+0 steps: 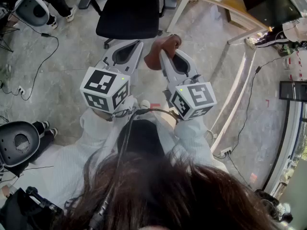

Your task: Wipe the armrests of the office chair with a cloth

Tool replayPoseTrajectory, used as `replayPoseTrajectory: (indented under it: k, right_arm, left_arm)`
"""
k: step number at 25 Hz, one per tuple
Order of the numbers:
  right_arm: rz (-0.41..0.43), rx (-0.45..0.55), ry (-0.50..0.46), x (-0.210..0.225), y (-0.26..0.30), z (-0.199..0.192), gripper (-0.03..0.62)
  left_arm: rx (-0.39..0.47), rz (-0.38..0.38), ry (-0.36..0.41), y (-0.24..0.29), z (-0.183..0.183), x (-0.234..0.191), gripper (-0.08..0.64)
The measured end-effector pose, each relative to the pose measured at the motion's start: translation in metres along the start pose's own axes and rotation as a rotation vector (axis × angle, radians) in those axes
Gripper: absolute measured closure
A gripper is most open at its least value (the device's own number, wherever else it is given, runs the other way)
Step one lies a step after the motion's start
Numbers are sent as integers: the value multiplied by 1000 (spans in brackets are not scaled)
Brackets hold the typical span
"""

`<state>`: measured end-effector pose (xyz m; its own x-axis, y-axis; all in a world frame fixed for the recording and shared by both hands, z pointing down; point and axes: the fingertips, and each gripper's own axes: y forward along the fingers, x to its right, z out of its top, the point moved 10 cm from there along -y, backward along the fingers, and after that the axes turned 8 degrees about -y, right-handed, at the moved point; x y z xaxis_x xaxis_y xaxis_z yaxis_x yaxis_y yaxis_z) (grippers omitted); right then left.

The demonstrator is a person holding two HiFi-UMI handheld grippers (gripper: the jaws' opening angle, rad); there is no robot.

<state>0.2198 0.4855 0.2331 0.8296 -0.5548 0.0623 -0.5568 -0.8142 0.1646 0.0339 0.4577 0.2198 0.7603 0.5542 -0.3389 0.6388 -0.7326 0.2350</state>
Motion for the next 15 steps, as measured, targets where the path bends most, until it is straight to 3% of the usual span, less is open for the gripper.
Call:
replayPoseTrajectory:
  k: [15]
  right_arm:
    - [-15,26,38,4,-6,3,543]
  left_arm:
    - [0,4,-14,0,2,-2,557]
